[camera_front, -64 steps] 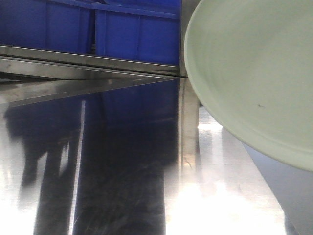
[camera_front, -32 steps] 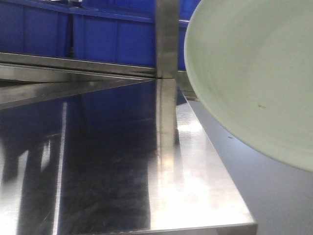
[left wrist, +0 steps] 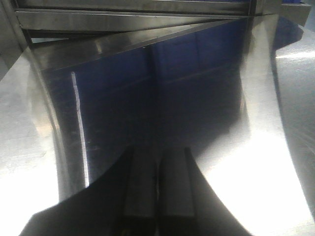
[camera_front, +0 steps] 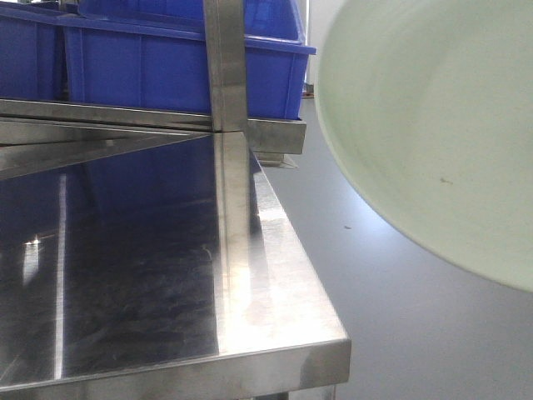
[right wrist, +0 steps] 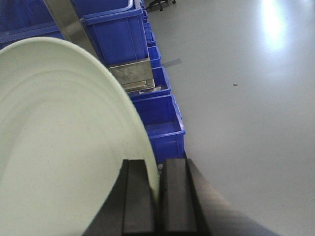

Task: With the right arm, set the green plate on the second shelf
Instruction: 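Drive the base across the room carrying the plate in the right gripper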

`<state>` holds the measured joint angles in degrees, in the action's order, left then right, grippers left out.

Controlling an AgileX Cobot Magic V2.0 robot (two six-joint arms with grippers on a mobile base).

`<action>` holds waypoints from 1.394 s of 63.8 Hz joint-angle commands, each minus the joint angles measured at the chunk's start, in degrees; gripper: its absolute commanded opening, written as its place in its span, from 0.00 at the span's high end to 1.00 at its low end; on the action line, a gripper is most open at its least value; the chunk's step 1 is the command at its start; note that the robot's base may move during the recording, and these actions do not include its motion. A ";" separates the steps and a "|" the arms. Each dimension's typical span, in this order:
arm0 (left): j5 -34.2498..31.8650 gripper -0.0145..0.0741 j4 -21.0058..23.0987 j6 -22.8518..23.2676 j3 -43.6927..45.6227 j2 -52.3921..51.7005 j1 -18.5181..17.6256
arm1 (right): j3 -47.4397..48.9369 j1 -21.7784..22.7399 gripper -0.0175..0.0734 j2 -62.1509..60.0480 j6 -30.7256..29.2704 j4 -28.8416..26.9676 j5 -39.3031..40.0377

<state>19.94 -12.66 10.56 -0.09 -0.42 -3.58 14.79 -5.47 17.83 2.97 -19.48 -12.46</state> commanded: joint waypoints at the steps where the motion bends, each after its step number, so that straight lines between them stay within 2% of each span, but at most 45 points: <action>1: -3.59 0.70 -0.21 0.28 -2.40 -1.12 -0.24 | 1.92 0.35 0.75 0.20 0.15 -0.53 5.63; 89: -3.59 0.70 -0.21 0.28 -2.40 -1.12 -0.24 | 1.92 0.35 0.75 0.20 0.15 -0.53 5.63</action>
<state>19.94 -12.66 10.56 -0.09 -0.42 -3.58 14.79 -5.47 17.83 2.97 -19.39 -12.49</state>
